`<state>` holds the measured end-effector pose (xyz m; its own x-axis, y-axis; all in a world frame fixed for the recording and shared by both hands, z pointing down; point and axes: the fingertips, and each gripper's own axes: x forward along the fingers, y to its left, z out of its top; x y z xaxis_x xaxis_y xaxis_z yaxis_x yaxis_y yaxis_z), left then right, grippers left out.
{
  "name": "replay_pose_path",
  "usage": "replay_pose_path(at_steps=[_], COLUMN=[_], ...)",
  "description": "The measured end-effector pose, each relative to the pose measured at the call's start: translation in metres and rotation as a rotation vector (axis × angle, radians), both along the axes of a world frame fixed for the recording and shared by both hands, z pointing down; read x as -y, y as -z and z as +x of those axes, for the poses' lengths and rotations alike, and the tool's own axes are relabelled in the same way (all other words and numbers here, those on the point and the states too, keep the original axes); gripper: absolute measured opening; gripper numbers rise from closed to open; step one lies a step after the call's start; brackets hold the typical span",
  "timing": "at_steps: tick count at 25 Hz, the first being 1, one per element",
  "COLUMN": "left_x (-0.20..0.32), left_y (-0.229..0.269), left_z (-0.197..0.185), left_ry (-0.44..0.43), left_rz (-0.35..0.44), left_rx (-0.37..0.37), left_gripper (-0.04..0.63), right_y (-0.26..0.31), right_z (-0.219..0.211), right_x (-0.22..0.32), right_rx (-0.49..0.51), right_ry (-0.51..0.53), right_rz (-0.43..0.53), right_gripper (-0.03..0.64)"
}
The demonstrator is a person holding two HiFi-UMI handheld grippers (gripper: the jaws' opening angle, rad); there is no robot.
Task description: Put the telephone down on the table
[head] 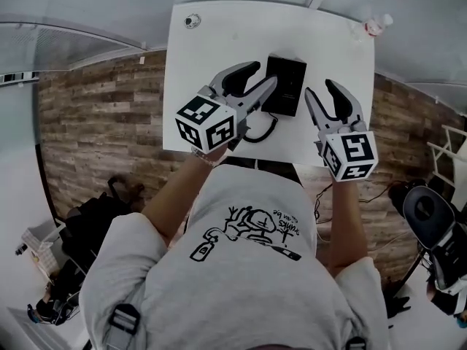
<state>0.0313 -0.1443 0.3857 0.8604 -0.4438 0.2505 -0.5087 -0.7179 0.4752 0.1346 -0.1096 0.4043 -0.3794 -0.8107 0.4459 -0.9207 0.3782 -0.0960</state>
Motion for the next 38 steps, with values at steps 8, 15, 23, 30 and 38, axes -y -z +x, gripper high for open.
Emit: replay_pose_path(at_steps=[8,15,23,30,38], left_x=[-0.013,-0.013,-0.014,-0.019,-0.028], left_y=[0.061,0.101,0.132,0.153,0.155], left_z=[-0.013,-0.015,-0.012,-0.005,-0.013], left_ry=[0.037,0.057,0.071,0.070,0.098], left_rz=[0.182,0.290,0.337,0.375,0.375], left_rx=[0.002,0.010,-0.021,-0.039,-0.047], left_gripper=[0.187,0.187,0.187,0.186,0.180], right_y=[0.062,0.108,0.143,0.161,0.167], right_z=[-0.005,-0.005,-0.008,-0.013,-0.026], right_x=[-0.018,-0.016,-0.016,-0.017,-0.030], right_rx=[-0.031,-0.015,0.006,0.019,0.018], right_ry=[-0.007,-0.013,-0.019,-0.006,0.018], right_rz=[0.136,0.217,0.271,0.286,0.298], right_gripper=[0.178,0.178,0.172,0.163,0.155])
